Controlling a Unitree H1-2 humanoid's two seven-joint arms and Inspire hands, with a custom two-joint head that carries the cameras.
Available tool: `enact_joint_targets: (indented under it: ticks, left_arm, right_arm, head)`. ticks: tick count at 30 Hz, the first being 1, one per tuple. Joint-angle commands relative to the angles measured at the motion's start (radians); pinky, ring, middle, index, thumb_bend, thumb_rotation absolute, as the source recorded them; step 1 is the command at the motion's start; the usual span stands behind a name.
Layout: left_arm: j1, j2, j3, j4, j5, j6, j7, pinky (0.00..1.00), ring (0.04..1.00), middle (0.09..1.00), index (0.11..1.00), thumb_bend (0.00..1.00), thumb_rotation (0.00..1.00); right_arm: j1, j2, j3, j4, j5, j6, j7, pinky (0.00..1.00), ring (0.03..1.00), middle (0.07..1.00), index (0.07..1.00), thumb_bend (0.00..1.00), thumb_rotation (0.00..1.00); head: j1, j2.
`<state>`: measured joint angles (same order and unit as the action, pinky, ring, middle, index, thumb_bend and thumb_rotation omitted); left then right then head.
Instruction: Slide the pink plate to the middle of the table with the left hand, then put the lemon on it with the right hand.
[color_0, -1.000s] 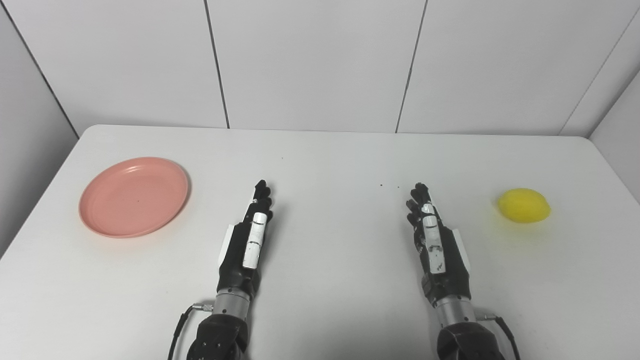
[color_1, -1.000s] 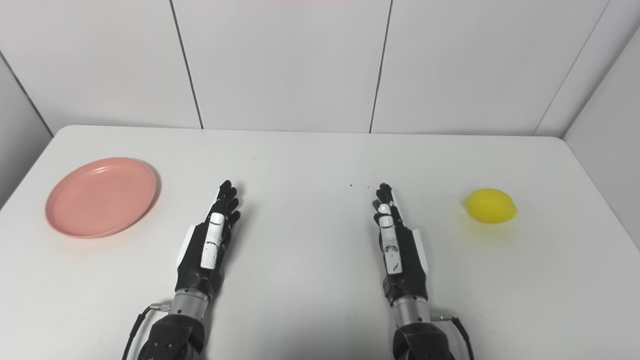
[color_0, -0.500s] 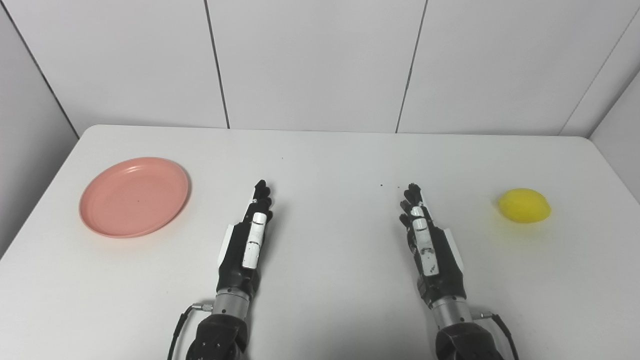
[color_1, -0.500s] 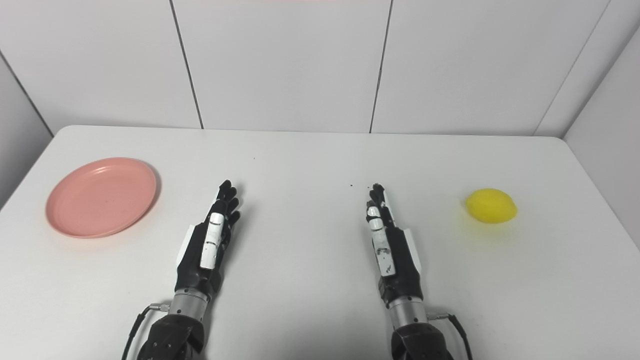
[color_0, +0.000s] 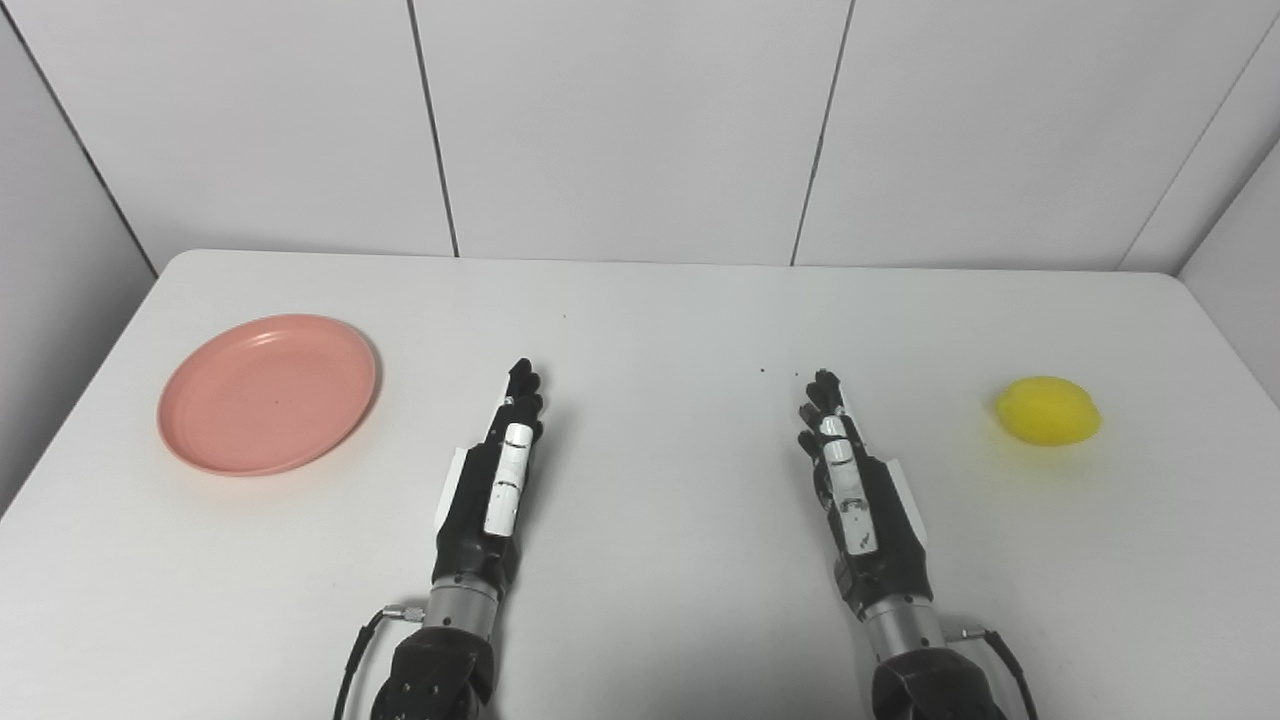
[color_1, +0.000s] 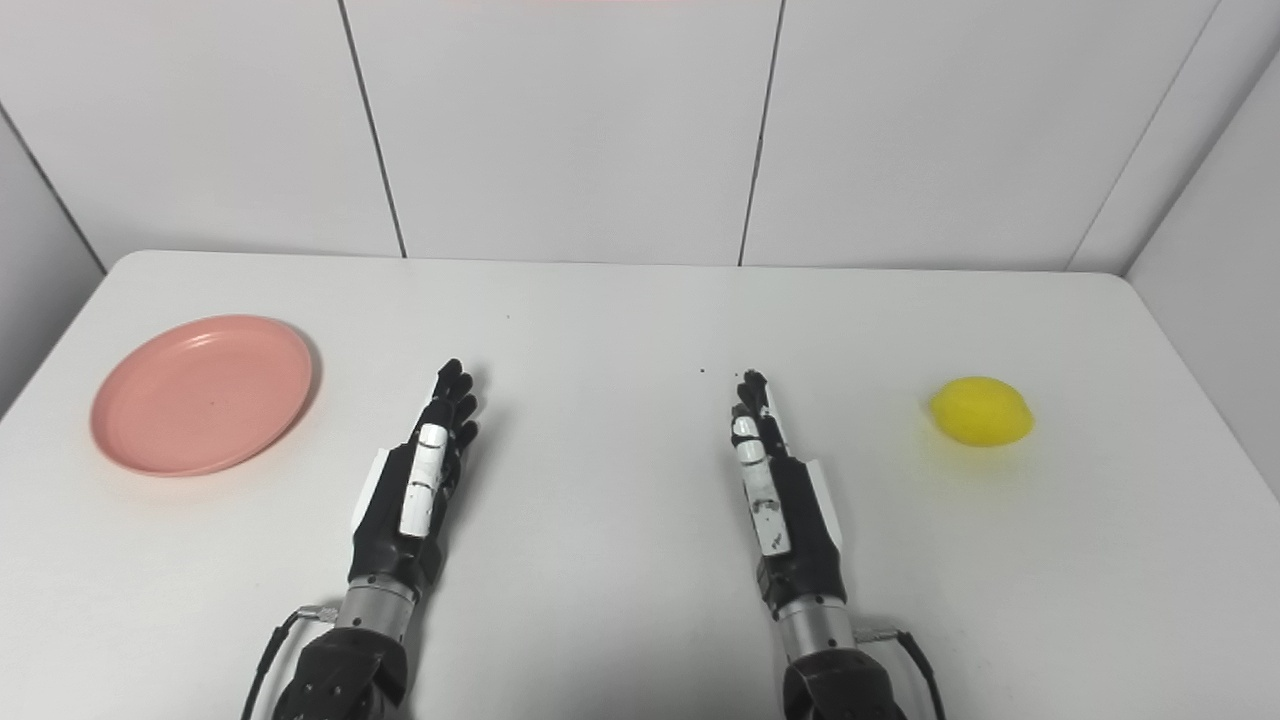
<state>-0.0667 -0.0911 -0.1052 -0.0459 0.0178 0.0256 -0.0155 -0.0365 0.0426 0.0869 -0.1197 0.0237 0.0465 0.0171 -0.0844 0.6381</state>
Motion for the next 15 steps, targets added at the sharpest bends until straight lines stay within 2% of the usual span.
enact_joint_targets:
  ticks: [1, 5, 6, 7, 8, 9, 10, 13, 15]
  left_arm:
    - [-0.017, -0.002, -0.004, -0.022, -0.004, -0.022, -0.009, 1.00, 1.000, 1.000, 1.000, 0.65, 1.00]
    - [-0.019, -0.003, -0.006, -0.017, -0.001, -0.024, -0.008, 1.00, 1.000, 1.000, 1.000, 0.66, 1.00]
    - [-0.018, -0.007, -0.009, -0.015, 0.003, -0.025, -0.005, 1.00, 1.000, 1.000, 1.000, 0.66, 1.00]
    - [-0.017, -0.010, -0.012, -0.013, 0.006, -0.026, -0.004, 1.00, 1.000, 1.000, 1.000, 0.65, 1.00]
    - [-0.016, -0.018, -0.015, -0.004, 0.011, -0.032, 0.002, 1.00, 1.000, 1.000, 1.000, 0.65, 1.00]
    - [-0.015, -0.023, -0.018, 0.003, 0.015, -0.037, 0.006, 1.00, 1.000, 1.000, 1.000, 0.65, 1.00]
    - [-0.014, -0.033, -0.022, 0.027, 0.023, -0.056, 0.016, 1.00, 1.000, 1.000, 1.000, 0.64, 1.00]
    - [-0.012, -0.060, -0.038, 0.091, 0.061, -0.107, 0.048, 1.00, 1.000, 1.000, 1.000, 0.65, 1.00]
    - [-0.010, -0.077, -0.046, 0.113, 0.083, -0.125, 0.067, 1.00, 1.000, 1.000, 1.000, 0.65, 1.00]
  right_arm:
    - [-0.013, 0.010, 0.001, -0.032, 0.004, -0.048, 0.006, 1.00, 1.000, 1.000, 1.000, 0.72, 1.00]
    - [-0.013, 0.009, -0.003, -0.027, 0.007, -0.053, 0.006, 1.00, 1.000, 1.000, 1.000, 0.72, 1.00]
    - [-0.011, 0.006, -0.007, -0.026, 0.010, -0.055, 0.007, 1.00, 1.000, 1.000, 1.000, 0.72, 1.00]
    - [-0.010, 0.003, -0.010, -0.026, 0.013, -0.057, 0.008, 1.00, 1.000, 1.000, 1.000, 0.72, 1.00]
    - [-0.006, -0.003, -0.016, -0.024, 0.021, -0.064, 0.012, 1.00, 1.000, 1.000, 1.000, 0.72, 1.00]
    - [-0.003, -0.007, -0.020, -0.023, 0.026, -0.070, 0.015, 1.00, 1.000, 1.000, 1.000, 0.71, 1.00]
    - [0.003, -0.016, -0.030, -0.018, 0.036, -0.087, 0.021, 1.00, 1.000, 1.000, 0.999, 0.71, 1.00]
    - [0.014, -0.046, -0.053, 0.012, 0.061, -0.148, 0.040, 1.00, 1.000, 1.000, 0.996, 0.70, 1.00]
    - [0.016, -0.067, -0.059, 0.035, 0.071, -0.180, 0.058, 1.00, 1.000, 1.000, 1.000, 0.66, 1.00]
  head:
    - [0.002, -0.002]
    - [0.031, -0.015]
    - [0.096, -0.031]
    - [0.096, -0.031]
    - [0.169, -0.054]
    - [0.169, -0.054]
    - [0.250, -0.084]
    - [0.364, -0.133]
    - [0.396, -0.152]
